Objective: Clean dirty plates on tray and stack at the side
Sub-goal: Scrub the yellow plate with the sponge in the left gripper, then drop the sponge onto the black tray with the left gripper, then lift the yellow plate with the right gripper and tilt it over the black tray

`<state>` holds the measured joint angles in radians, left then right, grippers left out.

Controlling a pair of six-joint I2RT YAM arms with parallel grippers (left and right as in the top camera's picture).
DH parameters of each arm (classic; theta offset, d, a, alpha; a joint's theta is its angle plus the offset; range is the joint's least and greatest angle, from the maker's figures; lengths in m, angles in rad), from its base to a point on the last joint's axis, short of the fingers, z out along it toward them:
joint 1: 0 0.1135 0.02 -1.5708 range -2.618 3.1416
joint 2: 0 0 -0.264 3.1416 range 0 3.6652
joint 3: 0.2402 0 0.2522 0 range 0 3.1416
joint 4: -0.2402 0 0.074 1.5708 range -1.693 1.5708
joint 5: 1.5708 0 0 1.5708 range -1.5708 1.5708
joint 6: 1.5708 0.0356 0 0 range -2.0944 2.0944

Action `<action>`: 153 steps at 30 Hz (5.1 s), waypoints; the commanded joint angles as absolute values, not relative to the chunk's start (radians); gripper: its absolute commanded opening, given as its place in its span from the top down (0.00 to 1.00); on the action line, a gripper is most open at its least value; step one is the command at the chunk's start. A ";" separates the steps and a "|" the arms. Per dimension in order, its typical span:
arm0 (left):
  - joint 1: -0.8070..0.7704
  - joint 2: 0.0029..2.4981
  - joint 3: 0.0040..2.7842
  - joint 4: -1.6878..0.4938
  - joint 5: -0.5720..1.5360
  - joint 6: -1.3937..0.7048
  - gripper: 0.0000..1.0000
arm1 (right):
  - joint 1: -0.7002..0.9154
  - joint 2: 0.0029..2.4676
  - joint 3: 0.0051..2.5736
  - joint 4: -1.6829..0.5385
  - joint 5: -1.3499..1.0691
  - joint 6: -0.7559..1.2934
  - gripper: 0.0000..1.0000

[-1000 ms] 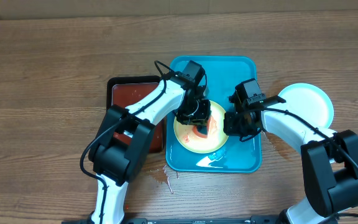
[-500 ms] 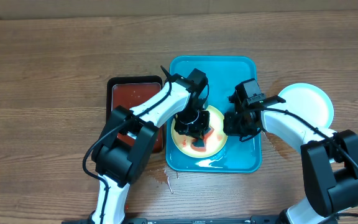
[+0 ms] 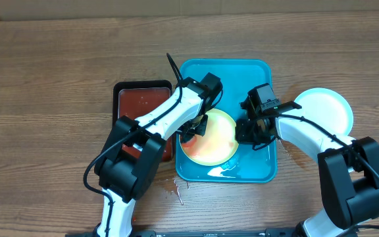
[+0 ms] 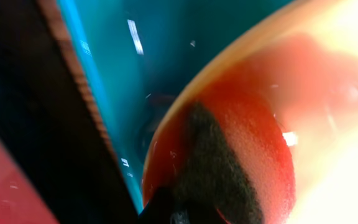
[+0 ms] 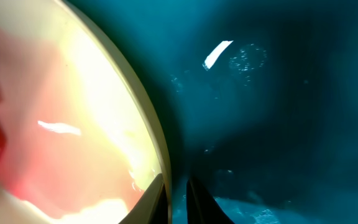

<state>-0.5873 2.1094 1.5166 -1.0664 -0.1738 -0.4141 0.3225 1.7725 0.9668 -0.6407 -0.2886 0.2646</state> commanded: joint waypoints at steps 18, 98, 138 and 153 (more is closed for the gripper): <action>-0.575 2.122 1.514 -0.824 0.418 -0.377 0.96 | 0.319 1.810 0.949 -0.652 -0.226 0.261 0.87; -0.170 1.681 1.321 -1.054 -0.019 -0.356 0.96 | 0.319 1.810 0.949 -0.651 -0.226 0.262 0.87; 0.152 1.292 1.552 -1.214 0.154 -0.308 0.00 | 0.645 1.743 1.576 -0.934 0.189 0.201 0.96; 0.152 1.296 1.551 -1.259 0.147 -0.292 0.00 | 0.989 1.803 1.576 -0.693 0.885 0.215 0.96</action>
<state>0.1459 1.3090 1.5360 -1.2610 0.1394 -0.3103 0.9627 1.8114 1.5578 -0.7033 0.6746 0.2085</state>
